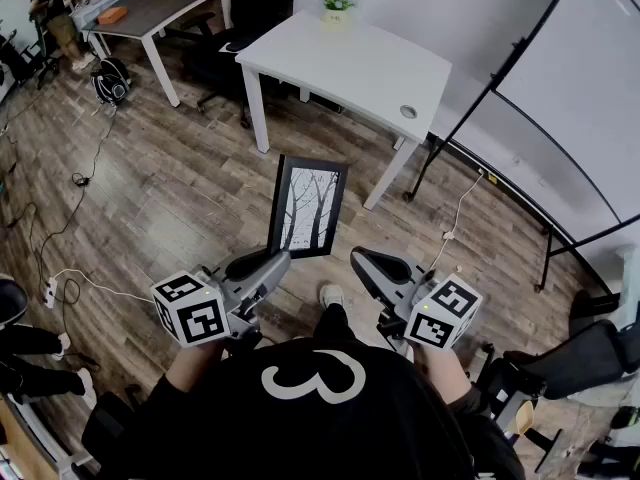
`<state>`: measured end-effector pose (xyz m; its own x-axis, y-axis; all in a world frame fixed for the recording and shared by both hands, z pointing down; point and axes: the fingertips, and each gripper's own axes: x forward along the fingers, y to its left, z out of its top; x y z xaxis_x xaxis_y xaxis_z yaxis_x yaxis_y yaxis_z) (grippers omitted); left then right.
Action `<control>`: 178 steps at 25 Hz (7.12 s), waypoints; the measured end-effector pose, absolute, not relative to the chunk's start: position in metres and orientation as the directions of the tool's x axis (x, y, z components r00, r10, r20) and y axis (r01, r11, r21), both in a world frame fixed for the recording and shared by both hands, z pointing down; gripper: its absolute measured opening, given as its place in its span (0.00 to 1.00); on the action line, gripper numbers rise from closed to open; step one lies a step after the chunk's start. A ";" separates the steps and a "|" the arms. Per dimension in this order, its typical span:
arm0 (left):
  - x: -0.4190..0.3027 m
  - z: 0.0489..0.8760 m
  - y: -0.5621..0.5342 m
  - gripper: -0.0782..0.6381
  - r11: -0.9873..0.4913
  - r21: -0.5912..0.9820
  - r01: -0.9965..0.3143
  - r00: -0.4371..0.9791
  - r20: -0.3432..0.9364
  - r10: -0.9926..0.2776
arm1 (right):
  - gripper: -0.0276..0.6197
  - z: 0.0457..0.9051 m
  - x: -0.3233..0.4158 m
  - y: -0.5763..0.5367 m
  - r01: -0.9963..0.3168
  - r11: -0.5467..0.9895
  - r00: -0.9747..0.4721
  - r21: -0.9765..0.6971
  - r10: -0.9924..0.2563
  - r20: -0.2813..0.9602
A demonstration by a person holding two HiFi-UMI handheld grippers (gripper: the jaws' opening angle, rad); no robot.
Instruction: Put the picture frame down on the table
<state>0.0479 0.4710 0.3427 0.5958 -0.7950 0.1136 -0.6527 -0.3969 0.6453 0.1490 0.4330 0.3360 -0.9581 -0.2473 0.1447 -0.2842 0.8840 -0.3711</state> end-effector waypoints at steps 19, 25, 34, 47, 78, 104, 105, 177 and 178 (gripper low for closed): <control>0.045 0.335 0.469 0.22 -0.395 0.642 -0.657 0.585 0.104 -0.805 | 0.08 0.332 0.141 0.427 -0.231 0.883 -0.973 -0.408 -0.200 0.118; 0.047 0.337 0.446 0.22 -0.368 0.651 -0.664 0.571 0.123 -0.812 | 0.08 0.339 0.145 0.398 -0.226 0.872 -0.974 -0.435 -0.193 0.118; 0.043 0.344 0.388 0.22 -0.320 0.661 -0.679 0.530 0.140 -0.836 | 0.08 0.343 0.139 0.335 -0.190 0.872 -0.981 -0.452 -0.150 0.122; 0.058 0.348 0.279 0.22 -0.290 0.659 -0.694 0.501 0.153 -0.852 | 0.08 0.347 0.150 0.220 -0.149 0.871 -0.988 -0.468 -0.110 0.109; -0.019 0.353 0.136 0.22 -0.327 0.656 -0.680 0.540 0.147 -0.829 | 0.08 0.351 0.075 0.085 -0.199 0.860 -0.980 -0.470 -0.164 0.114; -0.168 0.353 -0.038 0.22 -0.508 0.665 -0.548 0.747 0.115 -0.655 | 0.08 0.352 -0.060 -0.050 -0.468 0.769 -0.882 -0.435 -0.437 0.176; -0.169 0.354 -0.039 0.22 -0.511 0.667 -0.542 0.751 0.112 -0.651 | 0.08 0.353 -0.061 -0.049 -0.474 0.766 -0.879 -0.434 -0.442 0.180; -0.105 0.533 -0.305 0.22 -0.213 0.789 -0.576 0.774 0.443 -0.453 | 0.08 0.495 0.014 -0.305 -0.555 0.520 -0.818 -0.649 -0.481 0.314; -0.105 0.536 -0.307 0.22 -0.210 0.789 -0.578 0.774 0.447 -0.449 | 0.08 0.497 0.016 -0.308 -0.556 0.515 -0.817 -0.653 -0.485 0.312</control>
